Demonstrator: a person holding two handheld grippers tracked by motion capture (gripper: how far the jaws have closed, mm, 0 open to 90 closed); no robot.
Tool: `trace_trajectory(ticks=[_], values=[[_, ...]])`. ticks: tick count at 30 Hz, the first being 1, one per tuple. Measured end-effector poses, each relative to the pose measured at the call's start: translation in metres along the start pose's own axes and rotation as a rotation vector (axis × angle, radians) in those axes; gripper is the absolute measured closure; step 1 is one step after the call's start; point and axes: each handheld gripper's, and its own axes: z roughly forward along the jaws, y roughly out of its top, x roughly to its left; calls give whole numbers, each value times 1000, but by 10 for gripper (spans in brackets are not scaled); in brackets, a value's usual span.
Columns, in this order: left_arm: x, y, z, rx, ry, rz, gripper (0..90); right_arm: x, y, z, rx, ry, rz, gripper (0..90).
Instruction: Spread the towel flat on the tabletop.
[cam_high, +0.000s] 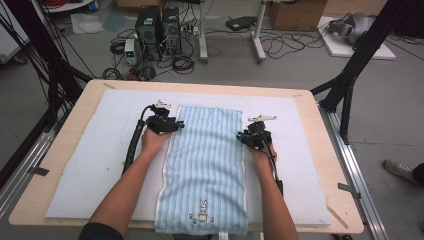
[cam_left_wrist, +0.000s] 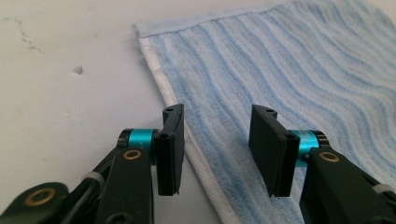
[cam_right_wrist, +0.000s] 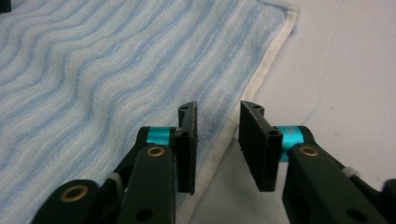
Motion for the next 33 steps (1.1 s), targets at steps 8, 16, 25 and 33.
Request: trace_trajectory(ticks=[8, 16, 25, 33], values=[[1, 4, 2, 9, 55, -45, 880, -1, 6, 5, 13, -9, -16, 877], [8, 15, 11, -15, 103, -100, 879, -3, 20, 17, 22, -59, 3, 877], [15, 13, 10, -46, 103, -120, 643, -5, 26, 24, -10, -83, 35, 771], [9, 5, -26, -87, 19, -104, 544, -4, 22, -5, -72, -17, 33, 629]])
